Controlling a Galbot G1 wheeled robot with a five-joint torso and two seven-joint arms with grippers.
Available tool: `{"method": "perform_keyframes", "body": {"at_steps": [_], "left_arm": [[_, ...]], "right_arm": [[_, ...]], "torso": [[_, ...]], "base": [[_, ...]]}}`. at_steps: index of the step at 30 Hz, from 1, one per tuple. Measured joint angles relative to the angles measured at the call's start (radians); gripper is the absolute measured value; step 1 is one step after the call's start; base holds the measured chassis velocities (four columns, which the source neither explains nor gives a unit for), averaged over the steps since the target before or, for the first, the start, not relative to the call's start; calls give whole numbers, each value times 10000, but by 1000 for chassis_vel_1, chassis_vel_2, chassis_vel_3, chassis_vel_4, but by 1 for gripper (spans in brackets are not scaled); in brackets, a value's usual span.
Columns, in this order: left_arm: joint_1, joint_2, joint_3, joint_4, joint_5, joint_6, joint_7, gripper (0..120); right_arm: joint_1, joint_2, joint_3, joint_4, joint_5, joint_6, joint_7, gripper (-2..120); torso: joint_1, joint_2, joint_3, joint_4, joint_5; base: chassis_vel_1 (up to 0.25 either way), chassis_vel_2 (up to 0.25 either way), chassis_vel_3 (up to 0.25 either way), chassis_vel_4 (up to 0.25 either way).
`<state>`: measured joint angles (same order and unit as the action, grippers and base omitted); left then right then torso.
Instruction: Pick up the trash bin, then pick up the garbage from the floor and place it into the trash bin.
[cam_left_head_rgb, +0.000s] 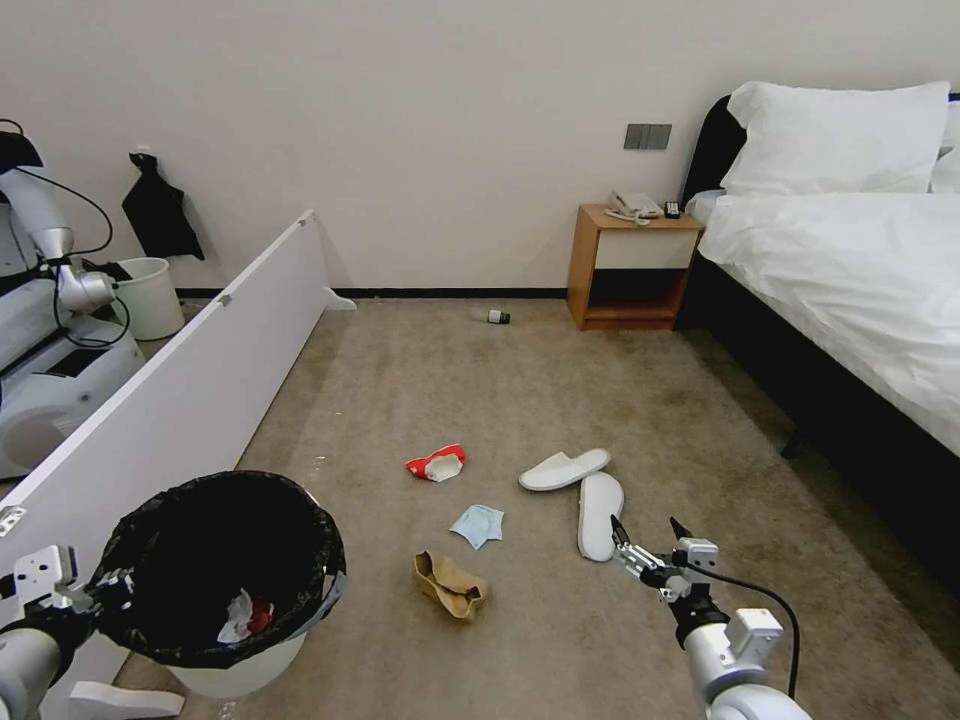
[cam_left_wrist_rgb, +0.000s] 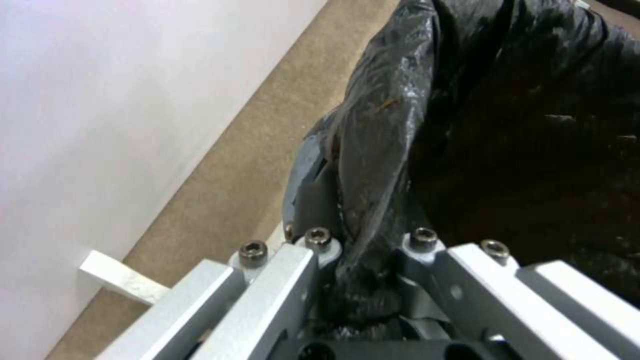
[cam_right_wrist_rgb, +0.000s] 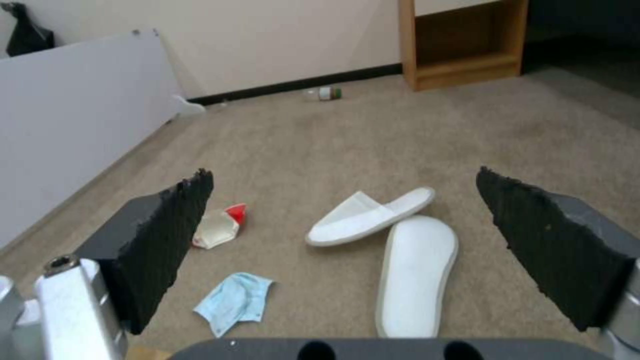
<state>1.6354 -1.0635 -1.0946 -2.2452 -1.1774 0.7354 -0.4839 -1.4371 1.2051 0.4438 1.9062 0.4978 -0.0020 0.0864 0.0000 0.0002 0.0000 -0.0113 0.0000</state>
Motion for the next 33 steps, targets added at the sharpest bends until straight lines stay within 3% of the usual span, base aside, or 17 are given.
{"method": "perform_keyframes", "body": {"at_steps": [33], "left_arm": [[-52, 18, 95, -98, -53, 0, -22, 4]], "right_arm": [[-112, -78, 113, 156, 46, -44, -77, 100]], "torso": [[0, -2, 0, 0, 0]], "base": [[0, 0, 0, 0]]}}
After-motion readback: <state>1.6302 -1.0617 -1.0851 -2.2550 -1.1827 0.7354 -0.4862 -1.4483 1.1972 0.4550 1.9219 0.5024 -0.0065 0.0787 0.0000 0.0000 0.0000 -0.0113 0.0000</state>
